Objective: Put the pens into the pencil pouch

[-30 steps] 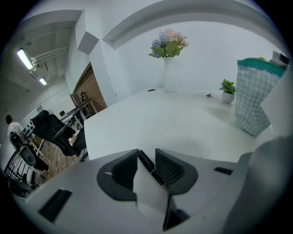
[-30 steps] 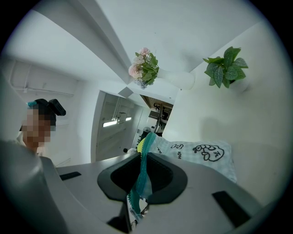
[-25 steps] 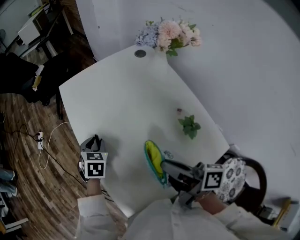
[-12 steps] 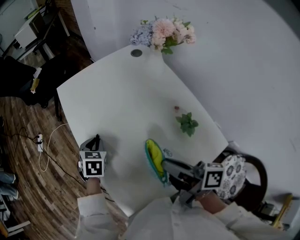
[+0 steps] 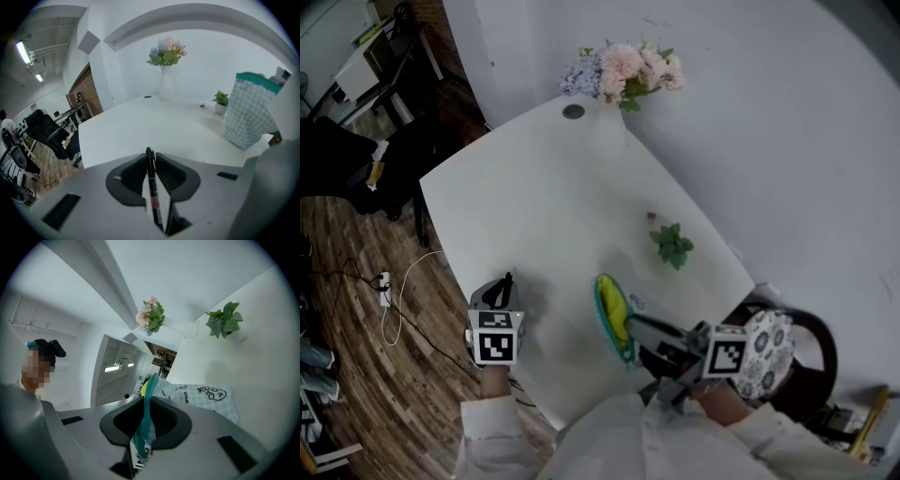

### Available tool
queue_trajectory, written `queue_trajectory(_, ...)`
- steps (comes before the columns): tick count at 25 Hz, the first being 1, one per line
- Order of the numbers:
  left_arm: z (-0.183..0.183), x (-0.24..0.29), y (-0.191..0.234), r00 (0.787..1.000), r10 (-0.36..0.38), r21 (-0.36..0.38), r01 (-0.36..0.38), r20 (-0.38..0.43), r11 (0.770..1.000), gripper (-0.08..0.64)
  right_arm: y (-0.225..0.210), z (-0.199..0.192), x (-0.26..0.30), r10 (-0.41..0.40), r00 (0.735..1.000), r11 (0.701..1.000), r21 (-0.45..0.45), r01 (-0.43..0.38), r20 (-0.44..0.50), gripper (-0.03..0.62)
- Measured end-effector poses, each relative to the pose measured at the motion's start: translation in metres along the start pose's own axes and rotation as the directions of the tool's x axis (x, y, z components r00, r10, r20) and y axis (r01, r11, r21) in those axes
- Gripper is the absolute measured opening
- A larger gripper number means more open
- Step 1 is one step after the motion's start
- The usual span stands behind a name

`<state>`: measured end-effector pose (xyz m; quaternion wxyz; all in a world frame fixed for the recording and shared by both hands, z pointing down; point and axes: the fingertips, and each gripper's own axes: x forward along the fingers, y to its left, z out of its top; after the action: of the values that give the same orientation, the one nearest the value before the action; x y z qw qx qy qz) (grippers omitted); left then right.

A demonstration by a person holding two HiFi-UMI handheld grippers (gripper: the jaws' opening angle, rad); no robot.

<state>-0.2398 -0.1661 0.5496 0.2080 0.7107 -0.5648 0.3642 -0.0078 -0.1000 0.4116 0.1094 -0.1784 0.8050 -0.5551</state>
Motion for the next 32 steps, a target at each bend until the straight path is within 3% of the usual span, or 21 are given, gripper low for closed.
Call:
queue_trajectory(9,0.038,-0.035,-0.058,0.986,-0.08,0.052,0.073,0.145,0.996,0.061,0.008,-0.005,-0.006,0.013,1.0,0.999,-0.04,-0.013,-0.003,0.043)
queue_trajectory(19,0.08,-0.082,-0.111,0.944,-0.169,0.09,0.149,0.284,0.985,0.061,0.017,-0.002,-0.018,0.034,0.999,0.997,-0.069,-0.032,0.023,0.043)
queue_trajectory(25,0.109,-0.112,-0.148,0.876,-0.252,0.102,0.23,0.412,0.968,0.061,0.018,-0.001,-0.023,0.038,0.999,0.996,-0.076,-0.036,0.023,0.043)
queue_trajectory(29,0.145,-0.144,-0.159,0.773,-0.279,0.093,0.276,0.569,0.957,0.061,0.019,-0.001,-0.025,0.045,0.999,0.996,-0.08,-0.044,0.019,0.043)
queue_trajectory(32,0.163,-0.164,-0.168,0.718,-0.306,0.13,0.291,0.625,0.948,0.061,0.021,0.0,-0.025,0.057,0.998,0.995,-0.084,-0.055,0.018,0.043)
